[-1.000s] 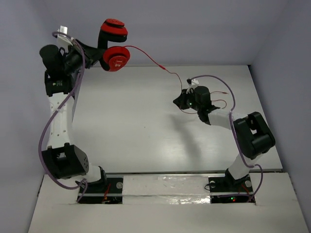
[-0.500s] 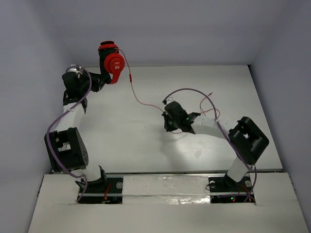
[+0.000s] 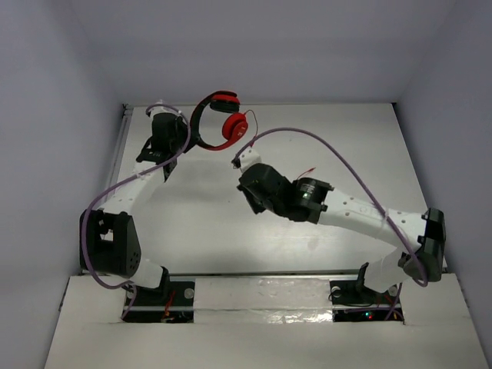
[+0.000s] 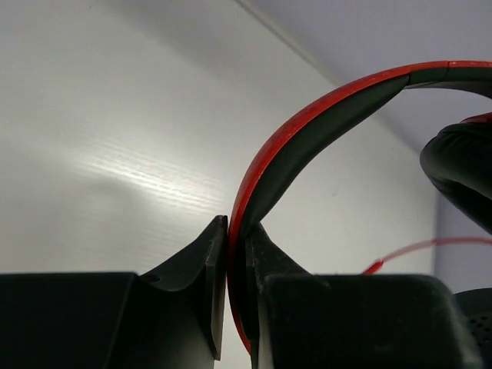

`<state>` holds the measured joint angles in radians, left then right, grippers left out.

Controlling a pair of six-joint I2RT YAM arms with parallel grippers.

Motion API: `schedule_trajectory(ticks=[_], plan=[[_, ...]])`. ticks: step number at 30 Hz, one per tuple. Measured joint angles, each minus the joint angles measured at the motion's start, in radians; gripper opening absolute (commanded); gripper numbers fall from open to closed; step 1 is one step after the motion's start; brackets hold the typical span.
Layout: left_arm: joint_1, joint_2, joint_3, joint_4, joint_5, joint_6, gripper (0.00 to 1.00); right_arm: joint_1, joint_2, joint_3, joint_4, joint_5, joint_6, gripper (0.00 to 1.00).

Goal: Wrap the headphones

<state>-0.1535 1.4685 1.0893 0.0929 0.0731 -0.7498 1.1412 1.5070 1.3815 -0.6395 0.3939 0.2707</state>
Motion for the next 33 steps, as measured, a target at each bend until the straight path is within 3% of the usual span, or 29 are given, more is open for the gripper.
schedule_trajectory(ticks=[4, 11, 20, 33], plan=[[-0.098, 0.000, 0.007, -0.072, -0.114, 0.104, 0.00, -0.012, -0.038, 0.107, -0.080, 0.075, -0.058, 0.00], [-0.246, -0.020, -0.016, -0.085, -0.127, 0.286, 0.00, -0.012, -0.051, 0.228, -0.183, 0.125, -0.155, 0.00], [-0.322, -0.024, -0.021, -0.122, -0.062, 0.450, 0.00, -0.030, -0.061, 0.258, -0.219, 0.184, -0.274, 0.00], [-0.359, -0.102, -0.031, -0.158, 0.185, 0.517, 0.00, -0.209, -0.087, 0.226, -0.134, 0.273, -0.342, 0.00]])
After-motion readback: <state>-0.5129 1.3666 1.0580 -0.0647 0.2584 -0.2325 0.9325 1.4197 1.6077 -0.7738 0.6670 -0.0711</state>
